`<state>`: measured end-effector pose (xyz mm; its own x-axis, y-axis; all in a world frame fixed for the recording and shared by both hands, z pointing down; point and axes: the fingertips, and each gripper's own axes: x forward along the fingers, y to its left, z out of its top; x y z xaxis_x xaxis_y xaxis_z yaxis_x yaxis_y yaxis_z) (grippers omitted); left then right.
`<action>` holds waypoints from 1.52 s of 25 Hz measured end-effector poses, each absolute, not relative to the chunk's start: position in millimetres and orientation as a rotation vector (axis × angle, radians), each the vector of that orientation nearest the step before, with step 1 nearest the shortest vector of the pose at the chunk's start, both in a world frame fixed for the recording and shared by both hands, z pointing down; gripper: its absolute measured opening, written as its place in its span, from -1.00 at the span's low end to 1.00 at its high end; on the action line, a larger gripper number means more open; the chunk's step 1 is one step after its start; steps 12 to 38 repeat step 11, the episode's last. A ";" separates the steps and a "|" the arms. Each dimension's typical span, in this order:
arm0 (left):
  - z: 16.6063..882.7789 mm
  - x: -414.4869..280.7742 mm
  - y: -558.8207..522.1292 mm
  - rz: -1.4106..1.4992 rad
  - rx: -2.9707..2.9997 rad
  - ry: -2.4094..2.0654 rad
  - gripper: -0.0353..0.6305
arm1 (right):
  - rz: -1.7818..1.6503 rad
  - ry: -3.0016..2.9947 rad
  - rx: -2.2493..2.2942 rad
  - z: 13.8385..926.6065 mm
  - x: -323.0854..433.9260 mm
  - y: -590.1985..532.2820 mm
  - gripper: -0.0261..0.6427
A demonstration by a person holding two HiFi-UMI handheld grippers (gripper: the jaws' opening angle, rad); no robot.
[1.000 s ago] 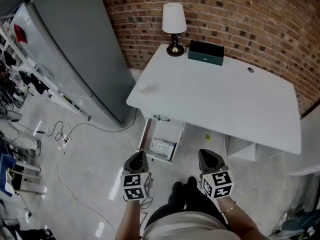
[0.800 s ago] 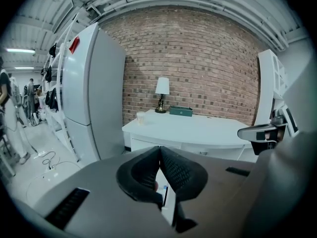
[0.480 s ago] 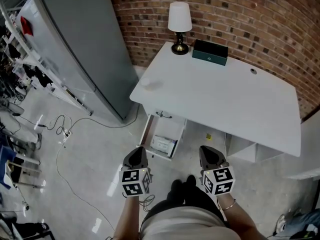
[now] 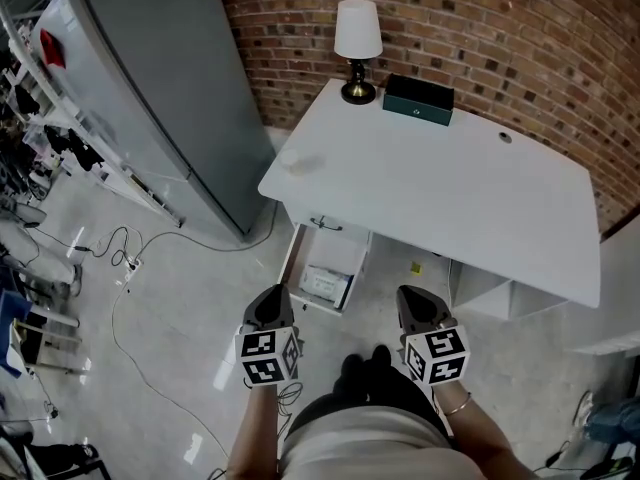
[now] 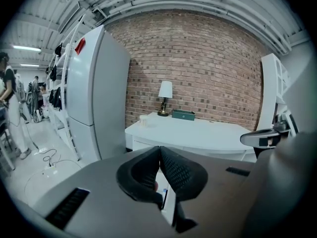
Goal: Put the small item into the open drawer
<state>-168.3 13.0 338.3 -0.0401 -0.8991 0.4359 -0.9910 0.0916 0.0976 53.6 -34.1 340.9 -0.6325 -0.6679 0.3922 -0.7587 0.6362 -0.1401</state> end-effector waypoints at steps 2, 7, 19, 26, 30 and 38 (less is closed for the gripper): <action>338.5 -168.5 13.7 0.320 1.859 -1.990 -0.83 | 0.417 -2.557 1.141 341.1 51.6 -31.9 -0.90; 335.3 -170.1 15.6 0.318 1.864 -1.987 -0.83 | 0.405 -2.562 1.137 337.0 47.3 -29.1 -0.90; 333.5 -170.9 19.0 0.316 1.871 -1.983 -0.83 | 0.406 -2.560 1.142 336.6 46.6 -25.2 -0.90; 333.5 -170.9 19.0 0.316 1.871 -1.983 -0.83 | 0.406 -2.560 1.142 336.6 46.6 -25.2 -0.90; 333.5 -170.9 19.0 0.316 1.871 -1.983 -0.83 | 0.406 -2.560 1.142 336.6 46.6 -25.2 -0.90; 333.5 -170.9 19.0 0.316 1.871 -1.983 -0.83 | 0.406 -2.560 1.142 336.6 46.6 -25.2 -0.90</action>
